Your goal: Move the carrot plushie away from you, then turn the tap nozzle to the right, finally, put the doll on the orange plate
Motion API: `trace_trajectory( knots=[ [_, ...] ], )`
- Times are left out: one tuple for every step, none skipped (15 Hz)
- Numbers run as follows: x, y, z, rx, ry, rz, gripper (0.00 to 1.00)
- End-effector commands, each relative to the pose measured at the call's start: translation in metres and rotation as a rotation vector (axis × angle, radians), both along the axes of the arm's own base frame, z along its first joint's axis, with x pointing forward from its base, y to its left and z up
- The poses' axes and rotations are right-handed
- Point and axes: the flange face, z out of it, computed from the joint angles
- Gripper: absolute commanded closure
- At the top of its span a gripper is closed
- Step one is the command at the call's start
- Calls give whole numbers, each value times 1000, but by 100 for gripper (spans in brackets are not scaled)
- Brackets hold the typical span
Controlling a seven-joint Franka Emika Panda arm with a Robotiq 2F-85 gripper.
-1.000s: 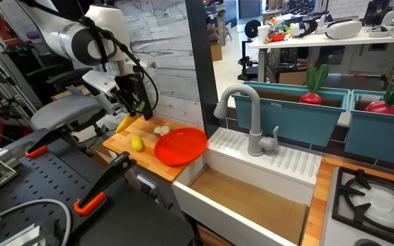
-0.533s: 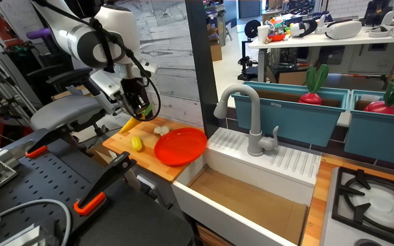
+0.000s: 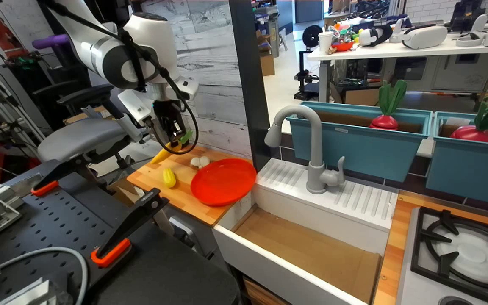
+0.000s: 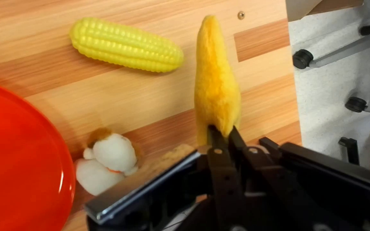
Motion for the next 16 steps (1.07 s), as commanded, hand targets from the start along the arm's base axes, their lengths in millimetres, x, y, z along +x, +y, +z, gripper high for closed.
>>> trace_trajectory(
  knots=[
    [11,13,-11,18,4,-30,98],
    [12,15,-13,17,5,-34,98],
    [13,17,-16,18,8,-37,98],
    [14,19,-18,16,10,-39,98],
    [15,20,-21,15,12,-43,98],
    [16,22,-24,19,16,-43,98],
    [17,24,-26,21,18,-42,98],
    [18,26,-28,21,18,-41,98],
    [18,27,-29,20,18,-40,98],
    [19,29,-31,19,18,-40,98],
    [20,30,-32,18,20,-38,98],
    [20,32,-34,17,23,-35,68],
    [20,33,-35,17,25,-32,67],
    [20,34,-35,18,27,-29,60],
    [20,35,-35,18,29,-28,54],
    [20,36,-35,20,30,-25,45]
  ],
)
